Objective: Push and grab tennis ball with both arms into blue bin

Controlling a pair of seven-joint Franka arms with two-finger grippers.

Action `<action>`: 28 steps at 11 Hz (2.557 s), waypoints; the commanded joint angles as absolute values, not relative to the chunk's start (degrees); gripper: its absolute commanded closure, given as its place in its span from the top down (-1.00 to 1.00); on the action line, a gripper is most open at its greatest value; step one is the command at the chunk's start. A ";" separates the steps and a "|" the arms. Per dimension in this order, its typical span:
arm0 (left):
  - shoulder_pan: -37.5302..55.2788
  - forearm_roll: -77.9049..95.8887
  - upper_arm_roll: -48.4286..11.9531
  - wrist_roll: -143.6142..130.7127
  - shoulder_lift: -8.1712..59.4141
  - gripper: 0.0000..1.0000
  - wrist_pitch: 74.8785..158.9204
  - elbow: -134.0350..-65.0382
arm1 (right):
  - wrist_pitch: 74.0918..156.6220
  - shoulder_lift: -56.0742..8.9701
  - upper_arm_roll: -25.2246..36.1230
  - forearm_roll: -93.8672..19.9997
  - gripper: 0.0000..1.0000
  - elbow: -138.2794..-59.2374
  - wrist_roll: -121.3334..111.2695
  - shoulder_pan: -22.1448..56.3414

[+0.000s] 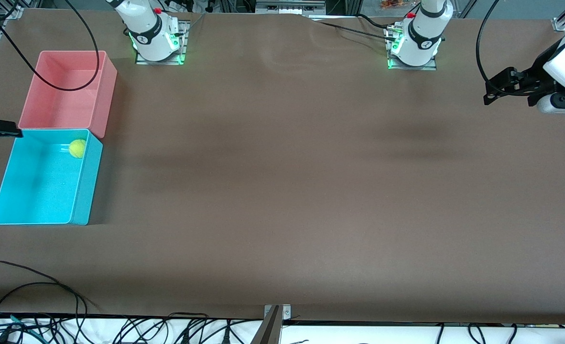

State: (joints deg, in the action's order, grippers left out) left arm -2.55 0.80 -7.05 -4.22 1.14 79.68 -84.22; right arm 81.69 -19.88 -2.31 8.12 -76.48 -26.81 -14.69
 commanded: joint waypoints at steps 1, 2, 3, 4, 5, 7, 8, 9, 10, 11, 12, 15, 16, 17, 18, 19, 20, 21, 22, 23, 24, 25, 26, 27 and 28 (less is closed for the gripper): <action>-2.63 1.58 -6.68 -4.57 0.88 1.00 78.66 -81.75 | 75.34 -19.78 -2.55 5.73 1.00 -70.93 -18.12 -14.59; -2.98 1.93 -6.51 -4.48 0.79 1.00 78.58 -81.56 | 74.71 -18.56 -2.72 3.89 1.00 -70.93 -16.97 -14.33; -2.81 1.93 -6.76 -4.57 0.79 1.00 78.49 -81.65 | 74.71 -17.76 -2.55 2.74 1.00 -71.01 -14.00 -14.24; -2.29 1.85 -6.85 -4.57 0.88 1.00 78.40 -81.65 | 76.36 -14.71 -3.42 2.03 1.00 -73.71 -10.58 -14.33; -2.29 1.85 -6.86 -4.57 0.88 1.00 78.40 -81.65 | 80.03 -10.24 -4.04 1.59 1.00 -79.40 -7.68 -14.15; -2.37 1.85 -6.86 -4.48 0.88 1.00 78.31 -81.74 | 91.96 -0.05 -2.83 1.41 1.00 -95.11 2.23 -8.48; -2.37 1.93 -6.77 -4.40 0.88 1.00 78.31 -81.74 | 94.81 2.35 1.02 1.49 1.00 -98.49 6.72 -3.22; -2.29 1.93 -6.77 -4.31 0.88 1.00 78.31 -81.74 | 95.18 2.55 5.06 1.49 1.00 -98.61 8.59 1.80; -2.29 1.93 -6.85 -4.31 0.88 1.00 78.31 -81.65 | 95.19 2.81 6.14 1.41 1.00 -98.44 8.70 3.50; -2.20 1.93 -6.86 -4.31 0.88 1.00 78.31 -81.56 | 95.01 4.03 6.15 1.49 1.00 -98.52 7.83 3.52; -2.02 1.93 -6.86 -4.31 0.88 1.00 78.31 -81.56 | 95.18 4.39 5.98 1.49 1.00 -98.35 8.17 3.52; -2.02 1.84 -6.86 -4.13 0.88 1.00 78.31 -81.56 | 94.31 3.87 6.07 0.80 1.00 -97.30 8.08 3.43; -2.02 1.85 -6.86 -4.13 0.88 1.00 78.31 -81.56 | 93.44 3.69 6.24 0.53 1.00 -97.12 7.91 3.25; -1.93 1.85 -7.12 -4.13 0.88 1.00 78.31 -81.56 | 92.56 3.69 6.33 0.18 1.00 -96.16 7.82 3.08; -2.02 1.58 -7.73 -4.13 0.88 1.00 78.31 -81.56 | 91.07 3.69 6.33 -0.61 1.00 -94.93 8.17 2.99; -2.02 1.58 -7.73 -4.13 0.88 1.00 78.22 -81.56 | 90.53 3.78 6.33 -2.53 1.00 -94.57 9.57 2.73; -2.02 1.67 -7.73 -4.13 0.88 1.00 78.22 -81.56 | 89.22 3.95 6.24 -2.20 1.00 -93.35 9.93 2.72; -2.02 1.58 -7.82 -4.22 0.88 1.00 78.22 -81.56 | 87.21 3.78 6.07 -0.72 1.00 -92.38 8.10 2.72; -2.02 1.50 -8.08 -4.22 0.88 1.00 77.96 -81.56 | 86.49 3.78 5.46 0.60 1.00 -92.29 3.30 2.72; -2.11 1.49 -8.00 -4.22 0.88 1.00 77.61 -81.56 | 86.40 3.78 5.45 0.62 1.00 -92.29 1.51 2.72; -2.28 1.49 -7.82 -4.22 0.88 1.00 77.61 -81.56 | 86.40 3.78 5.45 0.70 1.00 -91.85 1.41 2.72; -2.29 1.49 -7.91 -4.22 0.88 1.00 77.52 -81.56 | 86.40 3.61 5.45 0.70 1.00 -91.50 1.49 2.72; -2.20 1.49 -8.00 -4.22 0.88 1.00 77.52 -81.56 | 85.87 1.78 5.45 0.79 1.00 -89.93 1.32 2.90; -2.20 1.49 -8.00 -4.22 0.88 1.00 77.52 -81.56 | 83.87 0.19 5.45 0.88 1.00 -87.39 1.32 2.90; -2.20 1.49 -8.00 -4.22 0.88 1.00 77.52 -81.56 | 82.54 -0.35 5.62 0.70 1.00 -86.23 1.06 2.90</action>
State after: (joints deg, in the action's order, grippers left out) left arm -2.13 0.80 -7.93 -4.20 0.96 78.62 -82.55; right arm 86.56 2.76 5.70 -0.14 -91.64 2.12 2.87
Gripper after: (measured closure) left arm 0.000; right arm 0.000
